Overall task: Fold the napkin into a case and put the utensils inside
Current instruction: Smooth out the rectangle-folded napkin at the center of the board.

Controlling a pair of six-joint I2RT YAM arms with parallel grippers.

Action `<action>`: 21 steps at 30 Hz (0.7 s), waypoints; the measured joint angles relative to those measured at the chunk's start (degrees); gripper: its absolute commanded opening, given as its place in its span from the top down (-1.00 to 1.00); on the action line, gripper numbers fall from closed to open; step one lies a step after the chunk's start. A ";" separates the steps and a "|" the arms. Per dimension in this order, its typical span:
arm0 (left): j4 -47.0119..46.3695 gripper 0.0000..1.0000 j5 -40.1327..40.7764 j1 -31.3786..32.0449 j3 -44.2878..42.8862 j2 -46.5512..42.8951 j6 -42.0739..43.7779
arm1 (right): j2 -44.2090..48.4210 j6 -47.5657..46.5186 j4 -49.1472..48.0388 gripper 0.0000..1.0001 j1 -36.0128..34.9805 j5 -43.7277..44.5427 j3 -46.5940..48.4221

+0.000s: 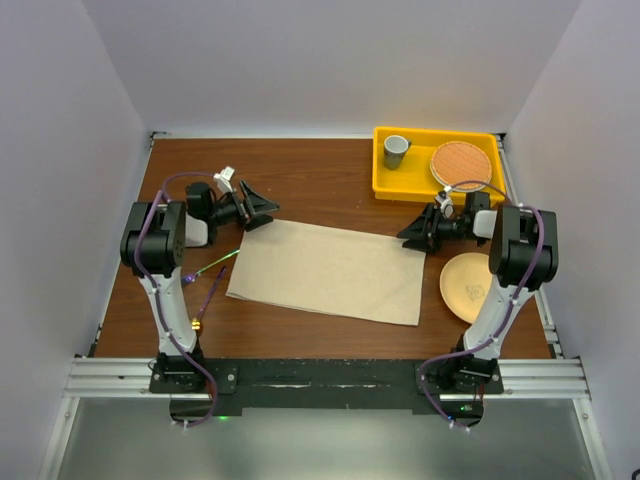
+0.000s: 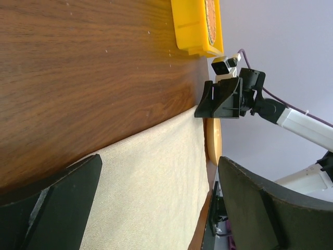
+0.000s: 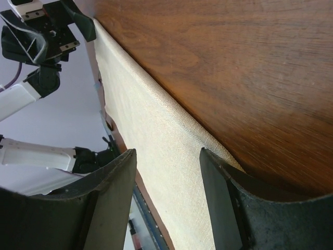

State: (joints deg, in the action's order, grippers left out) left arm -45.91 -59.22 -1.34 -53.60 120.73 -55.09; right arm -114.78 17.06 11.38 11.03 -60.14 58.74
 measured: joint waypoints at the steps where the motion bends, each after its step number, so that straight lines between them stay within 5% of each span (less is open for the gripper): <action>1: 0.11 -1.00 0.28 -0.11 0.00 0.00 -0.04 | 0.13 -0.02 0.00 -0.16 -0.09 0.20 -0.02; 11: 1.42 -1.00 2.10 -0.15 -0.83 0.24 -0.72 | 1.18 -1.14 0.63 -0.14 -0.90 1.62 -0.09; 21: 4.24 -1.00 3.67 3.02 -0.96 -5.31 -1.95 | 13.35 8.09 -3.89 -0.72 -12.26 6.23 -1.99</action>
State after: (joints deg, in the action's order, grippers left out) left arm -41.67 -55.55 1.67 -54.57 115.42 -57.04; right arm -101.43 25.15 7.49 -1.23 -53.91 56.75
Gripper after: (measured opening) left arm 0.997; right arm 0.811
